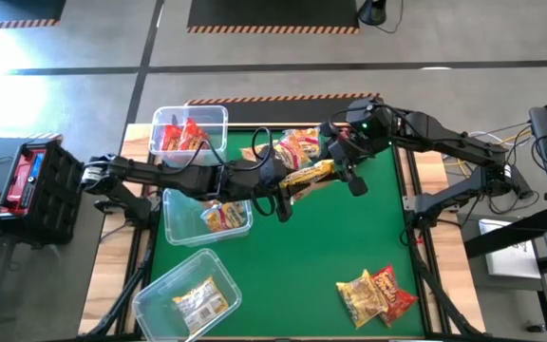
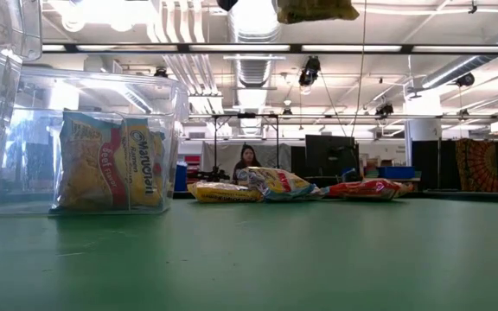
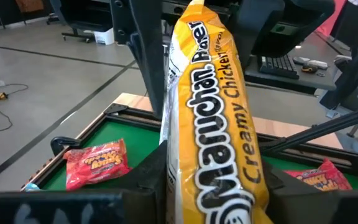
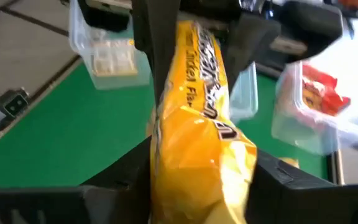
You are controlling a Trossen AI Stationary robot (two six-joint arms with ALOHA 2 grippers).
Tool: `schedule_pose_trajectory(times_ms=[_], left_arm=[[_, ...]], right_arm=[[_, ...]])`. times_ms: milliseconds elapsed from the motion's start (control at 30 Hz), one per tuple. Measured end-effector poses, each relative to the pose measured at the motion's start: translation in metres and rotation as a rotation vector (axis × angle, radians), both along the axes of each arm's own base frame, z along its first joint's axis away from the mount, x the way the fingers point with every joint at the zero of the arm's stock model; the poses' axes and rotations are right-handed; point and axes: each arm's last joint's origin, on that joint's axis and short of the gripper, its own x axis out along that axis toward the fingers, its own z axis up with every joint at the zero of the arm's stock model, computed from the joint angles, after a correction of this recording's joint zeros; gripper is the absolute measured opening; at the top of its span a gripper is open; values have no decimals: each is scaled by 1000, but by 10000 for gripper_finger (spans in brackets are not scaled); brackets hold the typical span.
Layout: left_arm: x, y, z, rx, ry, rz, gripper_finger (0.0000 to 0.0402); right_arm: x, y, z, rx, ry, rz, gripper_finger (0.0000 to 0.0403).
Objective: Sort Maruchan noodles
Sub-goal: Put the middle yellow noodle pack into the bottom transparent bin
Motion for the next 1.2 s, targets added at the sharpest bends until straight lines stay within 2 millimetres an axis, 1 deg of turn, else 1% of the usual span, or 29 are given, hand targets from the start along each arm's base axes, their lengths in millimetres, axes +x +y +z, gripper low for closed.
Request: schedule_pose_trajectory(times_ms=[100, 200, 267, 467, 600, 700, 767, 867, 1000, 1100, 1200], left_arm=[[0, 1, -1, 2, 6, 8, 110], [0, 3, -1, -15, 7, 40, 109], [-1, 3, -2, -41, 7, 52, 107], [-4, 2, -6, -154, 46, 37, 108], [-8, 5, -10, -233, 77, 86, 108], [-12, 7, -17, -260, 141, 143, 108], [-15, 8, -20, -307, 174, 170, 108], [-24, 8, -20, -408, 203, 210, 108], [-41, 4, -15, -534, 253, 215, 109], [-57, -5, -6, -634, 277, 185, 109], [-75, -19, 4, -728, 298, 137, 109]], right_arm=[[-2, -2, 0, -72, 26, -69, 195], [-9, -4, 6, -202, 41, -167, 208], [-14, -5, 11, -245, 58, -200, 211], [-31, -2, 17, -197, 164, -243, 209], [-41, 1, 9, -127, 280, -259, 207], [-48, 3, 2, -103, 385, -253, 207], [-53, 4, 0, -83, 433, -259, 207], [-56, 6, -3, -42, 483, -252, 207], [-62, 8, -4, -18, 489, -233, 207], [-65, 9, -5, -15, 486, -231, 207], [-67, 10, -7, -3, 492, -244, 207]])
